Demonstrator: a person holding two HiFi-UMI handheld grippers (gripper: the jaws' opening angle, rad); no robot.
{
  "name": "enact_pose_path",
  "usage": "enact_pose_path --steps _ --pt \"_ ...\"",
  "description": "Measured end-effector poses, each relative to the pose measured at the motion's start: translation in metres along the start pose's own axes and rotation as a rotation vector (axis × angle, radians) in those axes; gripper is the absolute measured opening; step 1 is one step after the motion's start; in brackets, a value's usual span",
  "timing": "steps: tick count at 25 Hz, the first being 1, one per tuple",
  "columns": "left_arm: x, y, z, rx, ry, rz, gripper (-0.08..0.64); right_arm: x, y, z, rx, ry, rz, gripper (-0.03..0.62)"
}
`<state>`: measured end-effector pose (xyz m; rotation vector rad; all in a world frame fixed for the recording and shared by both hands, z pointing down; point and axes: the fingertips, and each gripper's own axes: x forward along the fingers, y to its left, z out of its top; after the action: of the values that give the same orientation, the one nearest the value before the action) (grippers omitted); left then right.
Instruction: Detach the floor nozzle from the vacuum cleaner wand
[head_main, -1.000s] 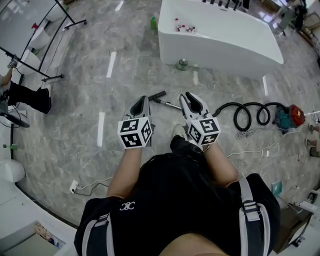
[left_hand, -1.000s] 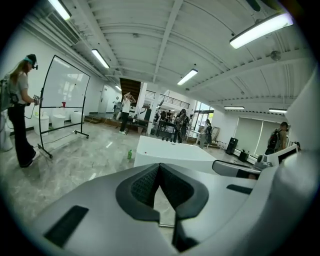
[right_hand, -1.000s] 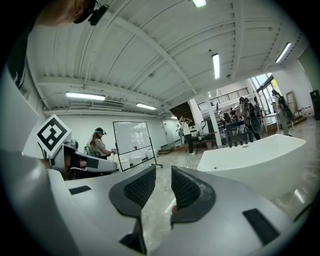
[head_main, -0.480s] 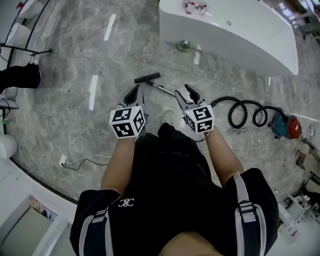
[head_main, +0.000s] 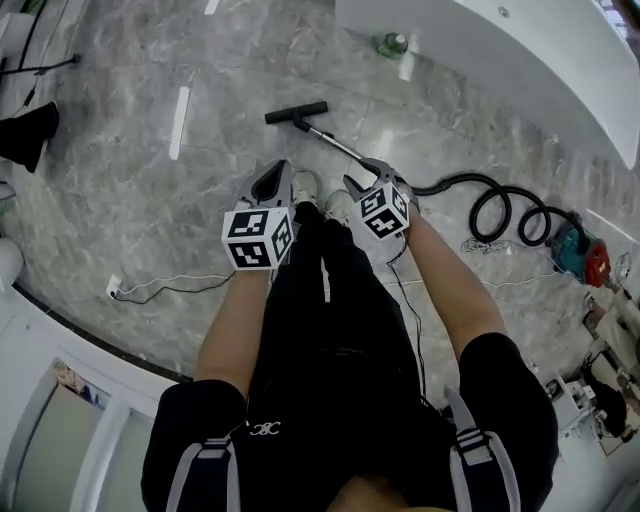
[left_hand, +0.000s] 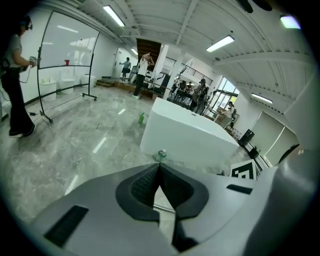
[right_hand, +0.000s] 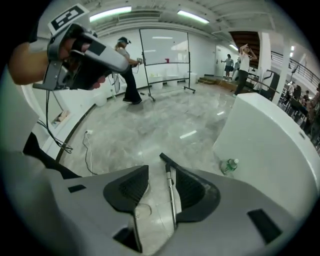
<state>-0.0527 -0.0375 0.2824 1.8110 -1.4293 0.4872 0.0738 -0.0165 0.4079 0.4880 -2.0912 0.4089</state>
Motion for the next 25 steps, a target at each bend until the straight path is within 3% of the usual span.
enact_pose_path --steps 5,9,13,19,25 --pt "0.094 0.054 -0.061 -0.01 0.084 -0.019 -0.002 0.106 -0.024 -0.04 0.015 0.078 -0.067 0.187" --pt "0.159 0.094 -0.108 -0.053 0.127 -0.039 -0.002 0.193 -0.041 -0.083 0.097 0.15 -0.06 0.189" --pt "0.213 0.133 -0.159 -0.107 0.17 -0.057 -0.002 0.278 -0.047 -0.133 0.099 0.26 -0.052 0.192" --pt "0.263 0.157 -0.216 -0.103 0.217 -0.111 0.002 0.391 -0.055 -0.205 -0.029 0.398 -0.013 0.21" --pt "0.275 0.184 -0.266 -0.14 0.259 -0.116 0.002 0.472 -0.062 -0.258 -0.014 0.476 -0.025 0.209"
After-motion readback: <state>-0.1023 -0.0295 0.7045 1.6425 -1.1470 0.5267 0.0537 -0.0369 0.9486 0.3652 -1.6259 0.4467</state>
